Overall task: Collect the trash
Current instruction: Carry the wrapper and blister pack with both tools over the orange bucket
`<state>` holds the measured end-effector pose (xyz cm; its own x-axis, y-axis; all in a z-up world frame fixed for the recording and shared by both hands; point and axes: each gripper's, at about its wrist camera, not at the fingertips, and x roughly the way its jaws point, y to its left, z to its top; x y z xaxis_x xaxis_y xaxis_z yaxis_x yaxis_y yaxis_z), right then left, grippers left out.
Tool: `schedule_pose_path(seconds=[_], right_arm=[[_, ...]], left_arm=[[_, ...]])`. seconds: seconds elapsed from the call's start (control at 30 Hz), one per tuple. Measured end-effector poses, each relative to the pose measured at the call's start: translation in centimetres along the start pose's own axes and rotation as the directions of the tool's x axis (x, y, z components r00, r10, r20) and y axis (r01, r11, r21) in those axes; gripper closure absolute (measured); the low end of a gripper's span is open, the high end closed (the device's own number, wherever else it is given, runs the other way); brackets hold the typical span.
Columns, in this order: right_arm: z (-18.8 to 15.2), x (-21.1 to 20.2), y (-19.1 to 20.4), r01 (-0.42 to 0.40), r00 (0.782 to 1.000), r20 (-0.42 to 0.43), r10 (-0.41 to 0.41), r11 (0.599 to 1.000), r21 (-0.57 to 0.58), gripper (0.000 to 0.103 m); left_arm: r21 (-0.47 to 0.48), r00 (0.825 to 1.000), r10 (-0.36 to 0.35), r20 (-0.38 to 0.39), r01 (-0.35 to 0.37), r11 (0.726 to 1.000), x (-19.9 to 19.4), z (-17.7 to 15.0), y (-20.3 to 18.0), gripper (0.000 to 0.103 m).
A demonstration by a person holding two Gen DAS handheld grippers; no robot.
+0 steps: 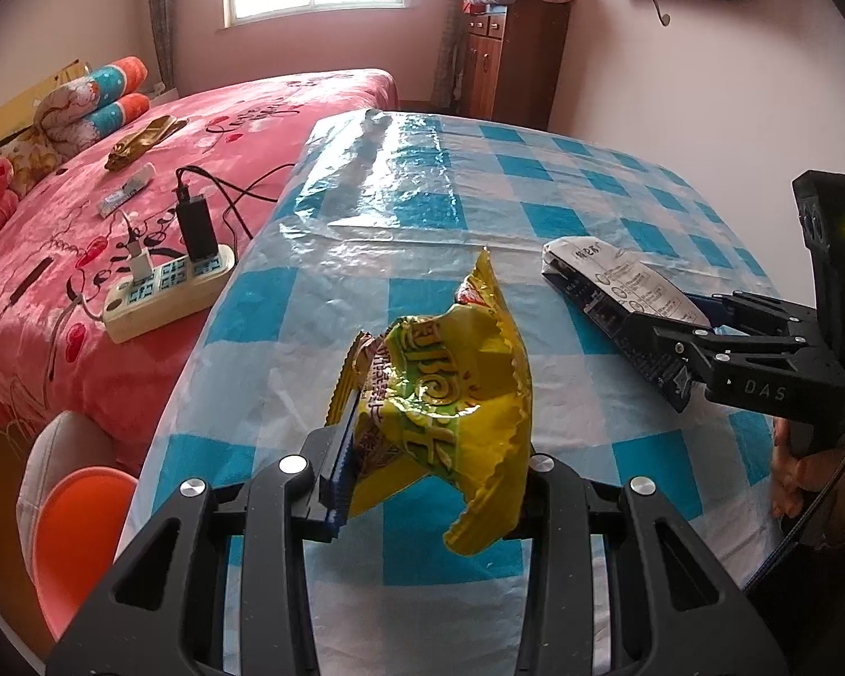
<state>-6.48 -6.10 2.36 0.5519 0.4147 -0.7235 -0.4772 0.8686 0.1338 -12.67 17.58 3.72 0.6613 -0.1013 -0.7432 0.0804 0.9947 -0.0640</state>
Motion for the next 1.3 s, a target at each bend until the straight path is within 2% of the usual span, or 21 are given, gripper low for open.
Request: schedule_pose_path(seconds=[0.23, 0.57, 0.93, 1.3], right_arm=[[1.0, -0.8, 2.0, 0.027, 1.000, 0.017, -0.026, 0.998, -0.053, 0.047], [2.8, -1.3, 5.6, 0.025, 0.999, 0.031, -0.021, 0.991, -0.134, 0.047], [4.4, -1.6, 10.3, -0.053, 0.998, 0.026, 0.060, 0.976, -0.209, 0.047], [4.9, -0.2, 17.6, -0.194, 0.981, -0.050, 0.187, 0.934, -0.299, 0.047]], left_arm=[[-0.022, 1.000, -0.002, 0.015, 0.002, 1.000, -0.6, -0.5, 1.4, 0.065], [-0.067, 0.998, 0.034, 0.046, -0.031, 0.997, -2.4, -1.2, 4.4, 0.065], [-0.137, 0.993, 0.102, 0.064, -0.092, 0.986, -4.5, -2.7, 8.3, 0.065], [-0.252, 0.983, 0.177, 0.043, -0.161, 0.954, -6.1, -5.7, 14.1, 0.065]])
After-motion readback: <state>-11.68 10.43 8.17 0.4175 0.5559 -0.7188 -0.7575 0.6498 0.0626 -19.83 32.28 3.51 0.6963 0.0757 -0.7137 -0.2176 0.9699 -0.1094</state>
